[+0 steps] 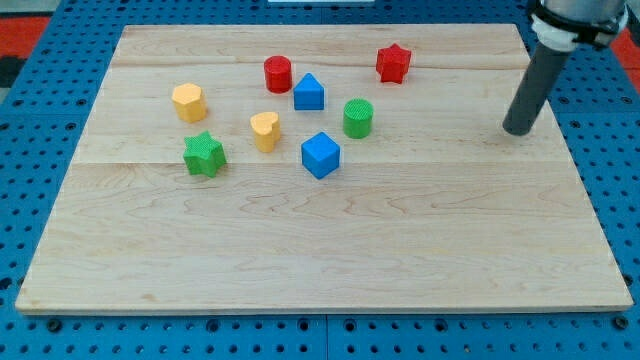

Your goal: Slide the red star closer to the blue triangle

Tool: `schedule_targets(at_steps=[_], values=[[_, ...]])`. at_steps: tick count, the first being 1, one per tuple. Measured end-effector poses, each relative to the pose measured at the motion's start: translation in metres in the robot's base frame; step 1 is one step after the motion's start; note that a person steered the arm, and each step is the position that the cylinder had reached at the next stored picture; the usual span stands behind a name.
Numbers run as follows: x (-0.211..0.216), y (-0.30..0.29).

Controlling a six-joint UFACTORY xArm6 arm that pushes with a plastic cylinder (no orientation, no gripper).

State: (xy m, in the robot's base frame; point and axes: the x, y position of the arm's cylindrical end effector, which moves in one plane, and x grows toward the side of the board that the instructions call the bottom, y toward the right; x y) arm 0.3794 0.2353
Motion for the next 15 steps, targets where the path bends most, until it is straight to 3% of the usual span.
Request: schedule_targets(at_steps=[2,6,7,10,15], values=[[-0.056,0.004],[-0.057,-0.002],[-0.078,-0.004],[-0.116,-0.057],[-0.115,-0.152]])
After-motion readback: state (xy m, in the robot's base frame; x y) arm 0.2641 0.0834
